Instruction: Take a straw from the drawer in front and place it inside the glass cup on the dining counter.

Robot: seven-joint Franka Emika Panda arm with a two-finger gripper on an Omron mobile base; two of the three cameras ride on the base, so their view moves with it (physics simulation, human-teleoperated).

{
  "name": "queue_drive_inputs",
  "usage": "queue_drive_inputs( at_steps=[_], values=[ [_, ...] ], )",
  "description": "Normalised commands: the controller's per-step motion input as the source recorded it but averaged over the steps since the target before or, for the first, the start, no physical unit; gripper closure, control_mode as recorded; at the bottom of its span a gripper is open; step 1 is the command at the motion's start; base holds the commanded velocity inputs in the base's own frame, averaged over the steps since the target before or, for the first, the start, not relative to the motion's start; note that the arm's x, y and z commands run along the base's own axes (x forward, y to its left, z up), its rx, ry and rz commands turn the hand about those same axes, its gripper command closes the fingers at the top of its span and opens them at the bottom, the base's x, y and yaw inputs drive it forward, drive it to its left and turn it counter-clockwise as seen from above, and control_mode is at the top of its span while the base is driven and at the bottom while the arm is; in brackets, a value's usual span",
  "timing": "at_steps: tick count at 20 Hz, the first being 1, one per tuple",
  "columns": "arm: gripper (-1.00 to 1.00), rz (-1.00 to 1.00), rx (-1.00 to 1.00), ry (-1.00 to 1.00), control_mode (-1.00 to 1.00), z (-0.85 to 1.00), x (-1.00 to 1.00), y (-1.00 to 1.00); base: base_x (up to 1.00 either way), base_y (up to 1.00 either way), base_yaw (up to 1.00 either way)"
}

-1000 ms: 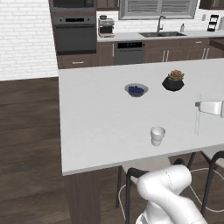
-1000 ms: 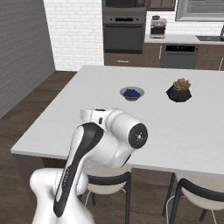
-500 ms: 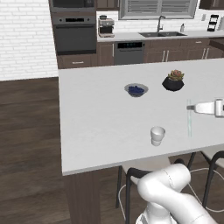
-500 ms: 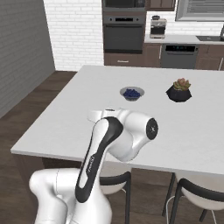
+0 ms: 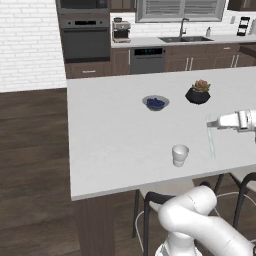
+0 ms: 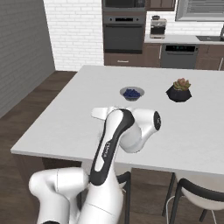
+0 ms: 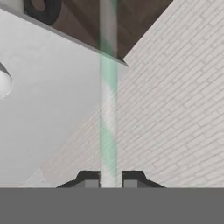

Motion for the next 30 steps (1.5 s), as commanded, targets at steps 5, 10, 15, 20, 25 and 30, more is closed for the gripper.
queue_drive_inputs(
  at_steps=[5, 10, 15, 20, 25, 30],
  values=[
    [1.0, 0.15, 0.0, -0.08, -1.0, -0.1, 0.04, -0.07, 0.0, 0.0, 0.0],
    [1.0, 0.01, 0.0, -0.08, -1.0, 0.04, 0.0, 0.05, 0.0, 0.0, 0.0],
    [1.0, 0.0, 0.0, -0.13, -1.0, -0.04, 0.0, 0.01, 0.0, 0.0, 0.0],
    [1.0, 0.03, 0.0, -0.12, -1.0, -0.18, -0.14, -0.08, 0.0, 0.0, 0.0],
    [1.0, 0.09, 0.0, -0.06, -1.0, -0.22, -0.03, -0.1, 0.0, 0.0, 0.0],
    [1.0, 0.15, -0.01, -0.07, -1.0, -0.19, 0.11, -0.14, 0.0, 0.0, 0.0]
  ],
)
